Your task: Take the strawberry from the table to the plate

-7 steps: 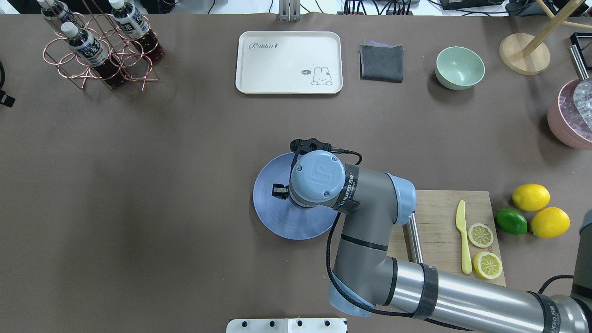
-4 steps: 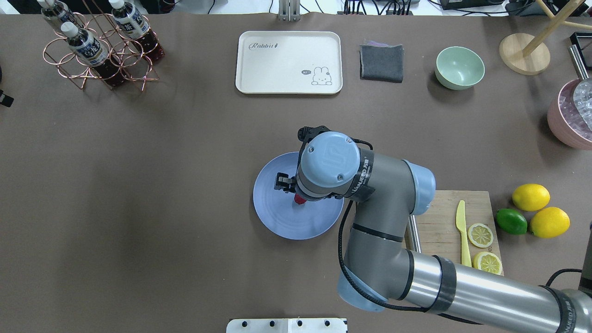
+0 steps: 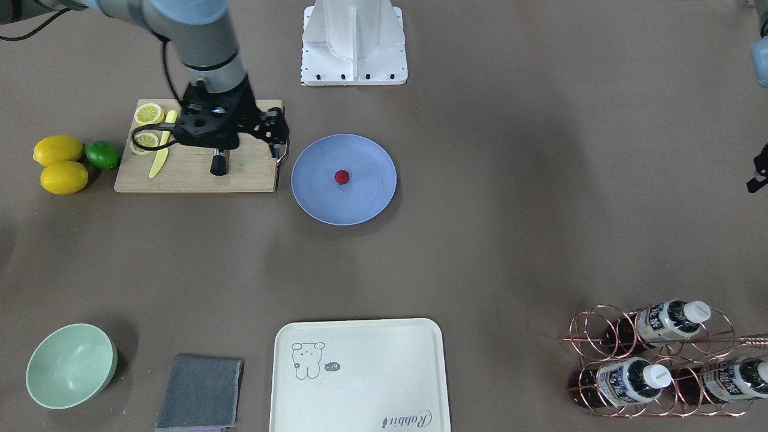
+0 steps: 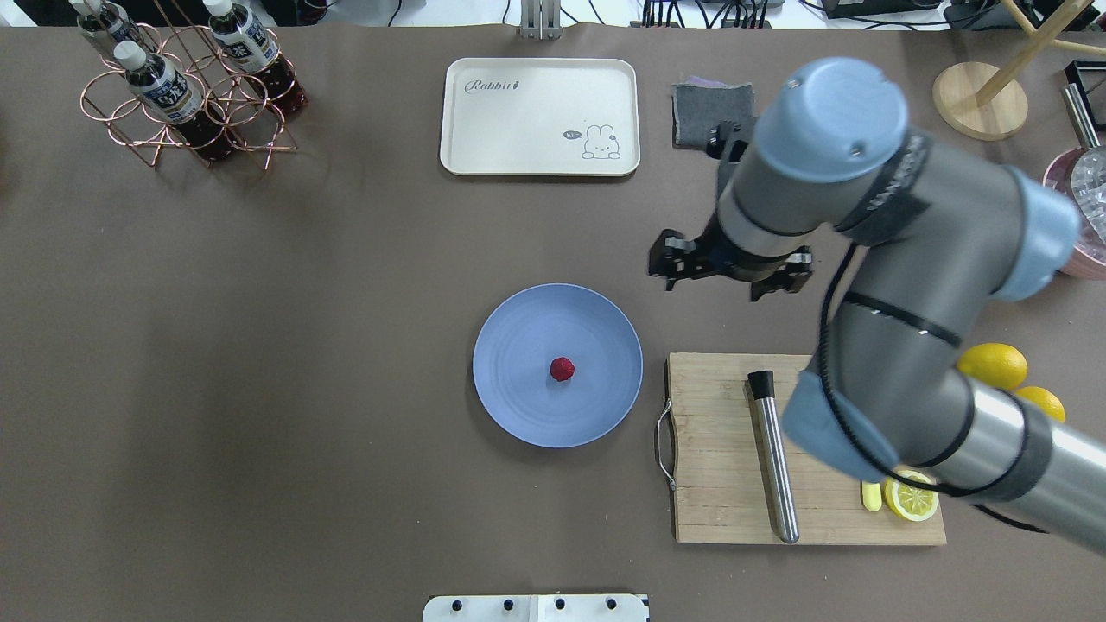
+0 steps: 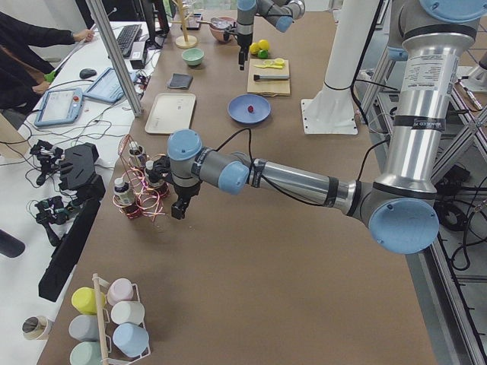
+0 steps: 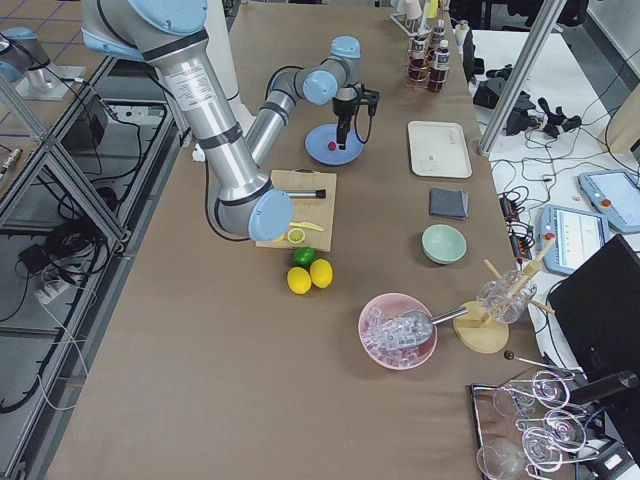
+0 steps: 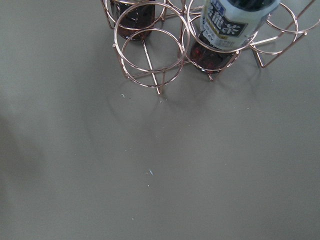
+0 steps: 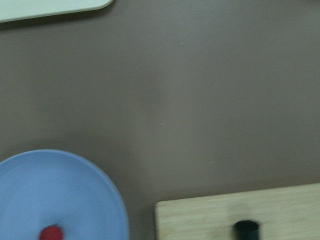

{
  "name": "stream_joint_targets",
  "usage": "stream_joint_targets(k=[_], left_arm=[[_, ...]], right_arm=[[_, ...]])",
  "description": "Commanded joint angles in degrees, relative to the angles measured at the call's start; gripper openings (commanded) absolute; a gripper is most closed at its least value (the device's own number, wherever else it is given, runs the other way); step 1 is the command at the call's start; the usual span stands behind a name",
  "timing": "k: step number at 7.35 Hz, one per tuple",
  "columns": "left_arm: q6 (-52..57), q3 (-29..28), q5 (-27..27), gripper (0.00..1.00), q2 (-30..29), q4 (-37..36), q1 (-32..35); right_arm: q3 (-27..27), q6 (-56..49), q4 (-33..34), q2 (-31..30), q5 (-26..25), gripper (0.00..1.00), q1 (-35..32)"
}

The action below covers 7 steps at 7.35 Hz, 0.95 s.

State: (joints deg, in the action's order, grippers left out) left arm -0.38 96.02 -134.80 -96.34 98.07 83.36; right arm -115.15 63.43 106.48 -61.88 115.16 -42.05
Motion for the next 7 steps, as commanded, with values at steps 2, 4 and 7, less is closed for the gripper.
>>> stream_joint_targets(k=[2, 4, 7], left_arm=[[3.98, 0.66, 0.33, 0.98, 1.85, -4.03, 6.73], [3.98, 0.57, 5.74, 0.98, 3.87, -3.94, 6.38], [4.15, 0.48, 5.61, 0.98, 4.14, -4.03, 6.11]], right_arm=[[2.87, -40.64, 0.66, -16.04, 12.95, 1.00, -25.02], [6.68, -52.84, 0.57, -21.49, 14.04, 1.00, -34.73], [15.53, -69.80, 0.48, -24.42, 14.65, 1.00, -47.04]])
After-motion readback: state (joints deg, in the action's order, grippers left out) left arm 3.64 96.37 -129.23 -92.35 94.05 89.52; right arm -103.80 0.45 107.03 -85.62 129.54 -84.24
